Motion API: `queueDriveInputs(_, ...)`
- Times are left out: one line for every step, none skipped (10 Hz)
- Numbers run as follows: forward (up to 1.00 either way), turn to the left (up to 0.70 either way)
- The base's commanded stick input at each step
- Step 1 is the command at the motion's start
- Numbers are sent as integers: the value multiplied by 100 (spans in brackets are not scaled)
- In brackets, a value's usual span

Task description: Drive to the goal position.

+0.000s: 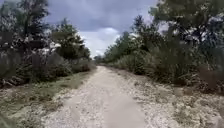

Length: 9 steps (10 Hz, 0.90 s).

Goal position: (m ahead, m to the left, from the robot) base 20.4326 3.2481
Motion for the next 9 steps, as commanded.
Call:
queueDriveInputs(50, 1)
queueDriveInputs(50, 1)
queueDriveInputs(50, 1)
queueDriveInputs(50, 1)
queueDriveInputs(50, 1)
queueDriveInputs(50, 1)
queueDriveInputs(50, 1)
queueDriveInputs(50, 1)
queueDriveInputs(50, 1)
